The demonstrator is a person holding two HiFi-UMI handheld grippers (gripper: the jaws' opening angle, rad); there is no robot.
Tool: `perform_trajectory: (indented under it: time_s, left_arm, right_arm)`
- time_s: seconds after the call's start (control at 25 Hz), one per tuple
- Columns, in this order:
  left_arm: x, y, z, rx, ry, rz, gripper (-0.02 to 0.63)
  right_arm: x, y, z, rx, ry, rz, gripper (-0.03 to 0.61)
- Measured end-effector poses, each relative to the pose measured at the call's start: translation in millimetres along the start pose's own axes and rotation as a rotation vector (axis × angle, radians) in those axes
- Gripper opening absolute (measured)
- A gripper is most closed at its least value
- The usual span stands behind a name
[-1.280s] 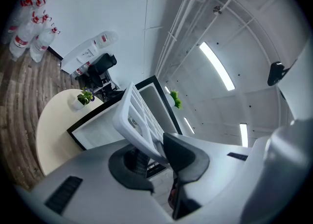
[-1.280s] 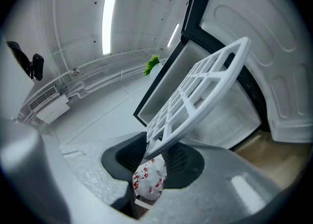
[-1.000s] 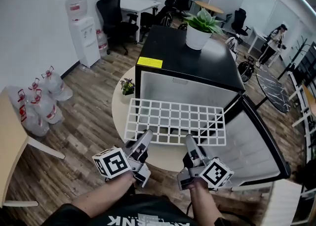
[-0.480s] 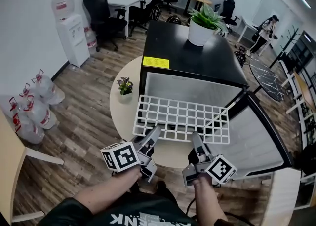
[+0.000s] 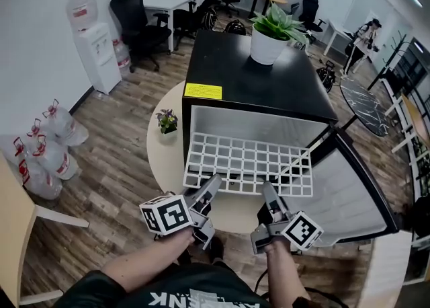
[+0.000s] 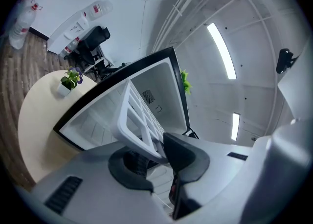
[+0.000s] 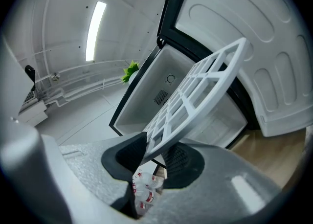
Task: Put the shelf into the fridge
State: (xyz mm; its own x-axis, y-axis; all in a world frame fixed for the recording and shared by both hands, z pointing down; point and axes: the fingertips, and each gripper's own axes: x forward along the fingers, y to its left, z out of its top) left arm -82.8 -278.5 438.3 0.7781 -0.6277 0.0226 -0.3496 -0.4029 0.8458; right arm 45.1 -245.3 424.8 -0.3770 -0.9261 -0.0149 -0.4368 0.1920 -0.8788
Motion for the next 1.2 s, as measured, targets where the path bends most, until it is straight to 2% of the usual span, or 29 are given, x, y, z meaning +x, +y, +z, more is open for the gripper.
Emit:
perform_trajectory:
  time_s: [0.64, 1.2]
  left_arm:
    - [18, 9, 5, 0.016, -0.014, 0.064, 0.078]
    - [29, 9, 12, 0.002, -0.050, 0.063, 0.078]
  right_arm:
    - [22, -10, 15, 0.054, 0.037, 0.046, 0.095]
    - [35, -9, 25, 0.045, 0.063, 0.062, 0.094]
